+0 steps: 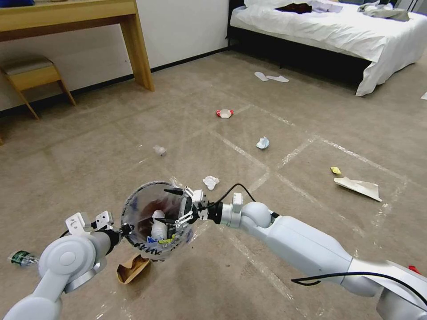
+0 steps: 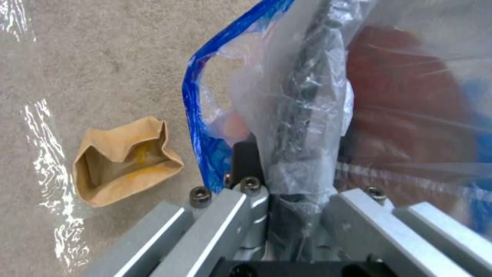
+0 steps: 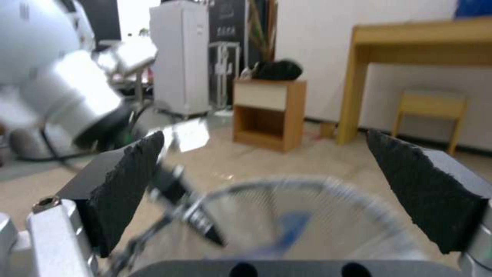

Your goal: Pick up the trash bin and place the garbage on the floor into it.

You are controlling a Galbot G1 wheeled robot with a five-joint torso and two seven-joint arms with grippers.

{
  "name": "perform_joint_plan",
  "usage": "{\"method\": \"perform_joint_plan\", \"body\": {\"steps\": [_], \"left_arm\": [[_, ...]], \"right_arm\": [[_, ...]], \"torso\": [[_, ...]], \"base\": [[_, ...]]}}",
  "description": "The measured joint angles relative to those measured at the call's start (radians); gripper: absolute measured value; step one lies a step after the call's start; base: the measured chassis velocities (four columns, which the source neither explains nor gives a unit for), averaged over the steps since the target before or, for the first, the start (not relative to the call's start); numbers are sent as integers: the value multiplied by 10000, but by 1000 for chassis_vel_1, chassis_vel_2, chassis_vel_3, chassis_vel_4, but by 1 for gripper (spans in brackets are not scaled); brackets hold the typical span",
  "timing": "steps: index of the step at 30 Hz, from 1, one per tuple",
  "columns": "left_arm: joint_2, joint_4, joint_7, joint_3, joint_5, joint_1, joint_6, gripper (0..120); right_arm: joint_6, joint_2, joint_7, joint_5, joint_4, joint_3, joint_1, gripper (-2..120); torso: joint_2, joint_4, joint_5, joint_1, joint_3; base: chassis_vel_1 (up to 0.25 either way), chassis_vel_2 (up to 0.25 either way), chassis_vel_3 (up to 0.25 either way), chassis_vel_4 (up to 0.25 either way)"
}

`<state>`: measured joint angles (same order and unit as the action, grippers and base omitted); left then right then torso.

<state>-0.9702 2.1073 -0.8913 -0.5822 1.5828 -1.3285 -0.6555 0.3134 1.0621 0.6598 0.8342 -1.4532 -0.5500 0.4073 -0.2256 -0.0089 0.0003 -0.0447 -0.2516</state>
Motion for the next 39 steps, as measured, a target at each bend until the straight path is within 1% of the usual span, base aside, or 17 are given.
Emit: {"method": "perform_joint_plan", "body": {"steps": [9, 11, 12, 13, 14, 15, 17, 18, 19, 20, 22, 23, 26, 27, 31, 35, 39], "left_arm": [[-29, -230, -76, 69, 4, 139, 0, 0], [-18, -253, -117, 108, 86, 212, -19, 0], [-18, -253, -117, 108, 86, 212, -19, 0], [-4, -253, -127, 117, 112, 223, -29, 0], [-4, -253, -127, 117, 112, 223, -29, 0], [17, -253, -130, 126, 145, 234, -34, 0], [33, -254, -131, 127, 158, 245, -52, 0], [33, -254, -131, 127, 158, 245, -52, 0], [37, -255, -131, 126, 166, 252, -54, 0], [37, -255, -131, 126, 166, 252, -54, 0], [33, -230, -131, 125, 185, 235, -62, 0], [-4, -180, -131, 95, 173, 154, -62, 0], [-68, -106, -128, 28, 150, 18, -65, 0], [-170, -39, -129, -43, 89, -104, -70, 0], [-401, 16, -126, -52, -64, -175, -69, 0], [-563, 94, -117, -64, -162, -230, -71, 0], [-620, 131, -110, -67, -203, -211, -71, 0]], "right_arm": [[-149, -1015, -390, 711, -1250, 1605, -279, 100], [-259, -1413, -1351, 899, -1760, 2666, 148, 100], [-259, -1413, -1351, 899, -1760, 2666, 148, 100], [-273, -1554, -1980, 929, -1916, 3253, 452, 100], [-273, -1554, -1980, 929, -1916, 3253, 452, 100], [-268, -1678, -2722, 917, -2080, 4019, 917, 100], [-262, -1793, -3573, 759, -2318, 5220, 1562, 100], [-262, -1793, -3573, 759, -2318, 5220, 1562, 100], [-275, -1853, -4085, 524, -2506, 5946, 2117, 100], [-275, -1853, -4085, 524, -2506, 5946, 2117, 100], [-275, -1918, -4669, -353, -2716, 7218, 3212, 100], [-268, -1901, -4833, -735, -2770, 7692, 3735, 100], [-234, -1824, -4940, -1053, -2770, 8005, 4122, 100], [-176, -1675, -5155, -1445, -2795, 8501, 4637, 100], [-102, -1420, -5489, -2057, -2885, 9419, 5595, 100], [179, -1146, -5849, -2632, -2753, 9968, 6137, 100], [407, -771, -6304, -3239, -2883, 10541, 6751, 100]], "torso": [[0, 1, 0, 0, 0], [-1, 2, 1, 0, -1], [-1, 2, 1, 0, -1], [-3, -1, 0, 1, 1], [-3, -1, 0, 1, 1], [-2, -3, 2, 0, 0], [-2, 1, 1, 0, 0], [-2, 1, 1, 0, 0], [-3, -3, -2, 1, 2], [-3, -3, -2, 1, 2], [-3, 0, 4, 0, 1], [-3, -10, -3, 1, 2], [-2, -8, 4, 0, 0], [-3, 7, 7, 0, 1], [-3, -4, 2, 1, 2], [-2, 6, 2, 1, 1], [-2, 0, -3, 0, 1]], "base": [[0, 0, 0, 0], [0, 0, 0, 0], [0, 0, 0, 0], [0, 0, 0, 0], [0, 0, 0, 0], [0, 0, 0, 0], [0, 0, 0, 0], [0, 0, 0, 0], [0, 0, 0, 0], [0, 0, 0, 0], [0, 0, 0, 0], [0, 0, 0, 0], [0, 0, 0, 0], [0, 0, 0, 0], [0, 0, 0, 0], [0, 0, 0, 0], [0, 0, 0, 0]]}}
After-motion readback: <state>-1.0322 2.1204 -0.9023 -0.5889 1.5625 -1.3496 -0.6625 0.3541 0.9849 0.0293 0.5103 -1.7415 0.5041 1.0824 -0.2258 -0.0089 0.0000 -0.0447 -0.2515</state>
